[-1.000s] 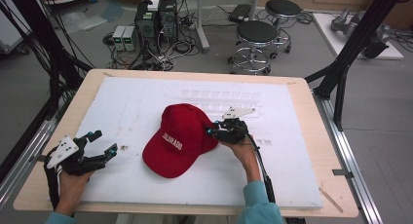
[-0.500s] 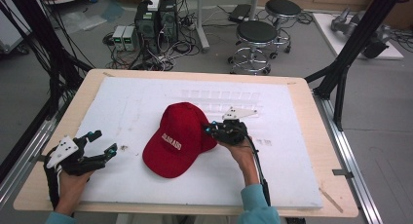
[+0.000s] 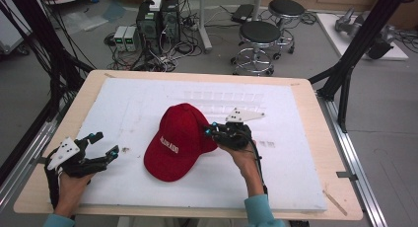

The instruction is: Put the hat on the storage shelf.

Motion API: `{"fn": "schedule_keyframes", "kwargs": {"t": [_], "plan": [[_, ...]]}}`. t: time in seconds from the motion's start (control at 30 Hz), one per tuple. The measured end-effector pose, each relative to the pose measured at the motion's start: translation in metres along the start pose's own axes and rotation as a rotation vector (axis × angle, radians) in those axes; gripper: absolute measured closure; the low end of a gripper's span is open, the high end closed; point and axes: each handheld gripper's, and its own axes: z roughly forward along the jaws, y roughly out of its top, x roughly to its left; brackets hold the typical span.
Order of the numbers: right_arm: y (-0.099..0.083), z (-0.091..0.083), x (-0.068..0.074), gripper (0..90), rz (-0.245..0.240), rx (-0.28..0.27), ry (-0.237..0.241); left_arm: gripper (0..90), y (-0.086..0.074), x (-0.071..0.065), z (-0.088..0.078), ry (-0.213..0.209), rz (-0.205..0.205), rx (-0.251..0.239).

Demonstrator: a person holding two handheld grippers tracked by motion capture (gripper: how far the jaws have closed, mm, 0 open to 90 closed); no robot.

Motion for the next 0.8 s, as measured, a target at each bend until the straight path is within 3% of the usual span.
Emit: {"fn": "schedule_keyframes", "kwargs": {"t": [0.07,0.2,0.3,0.43,0.47,0.53,0.8], "plan": [[0.004,-0.002,0.005,83.7,-0.007,-0.004,0.004,17.3,0.000,0.000,0.001,-0.005,-0.005,0.008],[0.011,-0.004,0.013,83.7,-0.018,-0.008,0.013,16.5,0.003,0.002,0.003,-0.028,-0.014,0.081],[0.014,-0.004,0.017,83.7,-0.030,-0.018,0.020,16.5,0.005,0.002,0.002,-0.046,-0.012,0.108],[0.017,-0.003,0.022,83.7,-0.042,-0.023,0.034,16.5,0.013,0.003,0.000,-0.094,-0.062,0.101],[0.018,-0.003,0.023,83.7,-0.043,-0.025,0.032,16.4,0.018,0.004,0.000,-0.138,-0.104,0.098],[0.020,-0.003,0.025,83.7,-0.049,-0.028,0.034,16.5,0.024,0.004,0.000,-0.155,-0.118,0.096],[0.030,-0.002,0.037,83.7,-0.093,-0.045,0.060,17.0,0.067,-0.003,0.001,-0.220,-0.065,0.112]]}}
